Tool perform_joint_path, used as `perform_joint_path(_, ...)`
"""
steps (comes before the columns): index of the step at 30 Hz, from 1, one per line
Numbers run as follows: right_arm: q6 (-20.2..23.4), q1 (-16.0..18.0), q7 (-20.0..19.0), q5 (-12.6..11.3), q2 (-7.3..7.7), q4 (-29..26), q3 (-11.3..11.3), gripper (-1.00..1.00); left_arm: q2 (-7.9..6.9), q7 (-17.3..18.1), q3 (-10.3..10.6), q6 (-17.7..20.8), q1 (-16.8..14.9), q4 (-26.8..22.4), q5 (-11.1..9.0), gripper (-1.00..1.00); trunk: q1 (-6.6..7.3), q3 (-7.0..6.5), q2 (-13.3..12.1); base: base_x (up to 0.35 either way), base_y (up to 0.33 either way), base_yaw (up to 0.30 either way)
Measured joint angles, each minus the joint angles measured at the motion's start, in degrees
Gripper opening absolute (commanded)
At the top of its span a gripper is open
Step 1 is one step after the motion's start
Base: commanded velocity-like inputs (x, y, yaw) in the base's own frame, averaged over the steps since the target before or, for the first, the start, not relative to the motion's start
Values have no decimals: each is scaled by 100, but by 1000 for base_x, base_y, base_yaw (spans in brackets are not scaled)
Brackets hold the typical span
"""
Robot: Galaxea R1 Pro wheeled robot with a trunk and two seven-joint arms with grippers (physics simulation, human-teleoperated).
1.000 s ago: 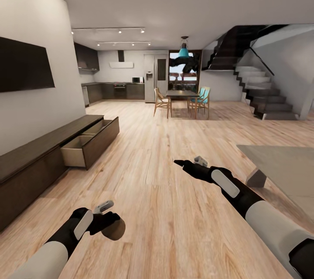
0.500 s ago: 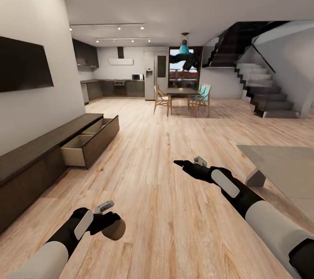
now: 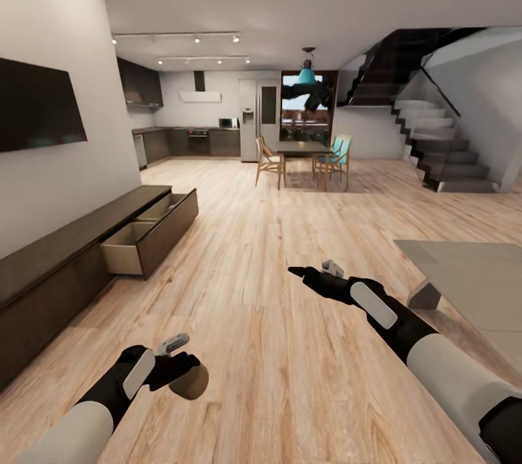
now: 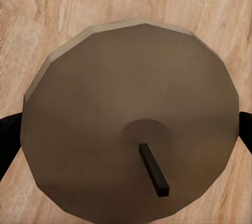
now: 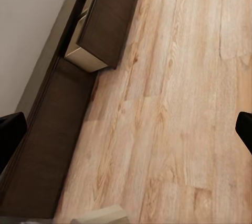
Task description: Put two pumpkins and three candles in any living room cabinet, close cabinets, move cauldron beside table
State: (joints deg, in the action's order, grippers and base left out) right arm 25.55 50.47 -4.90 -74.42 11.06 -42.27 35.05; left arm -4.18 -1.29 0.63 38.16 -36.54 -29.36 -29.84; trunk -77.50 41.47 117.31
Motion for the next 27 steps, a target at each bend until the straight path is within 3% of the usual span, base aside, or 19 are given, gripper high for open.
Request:
perform_joint_path(6, -42, 0, -15, 1, 24, 0, 0, 100, -10, 1, -1, 2, 0, 0, -2, -100, 2, 52, 0, 122, 0, 0)
perform_joint_path(27, -79, 0, -18, 2, 31, 0, 0, 100, -11, 1, 1, 4, 0, 0, 6, -100, 4, 61, 1, 332, 0, 0)
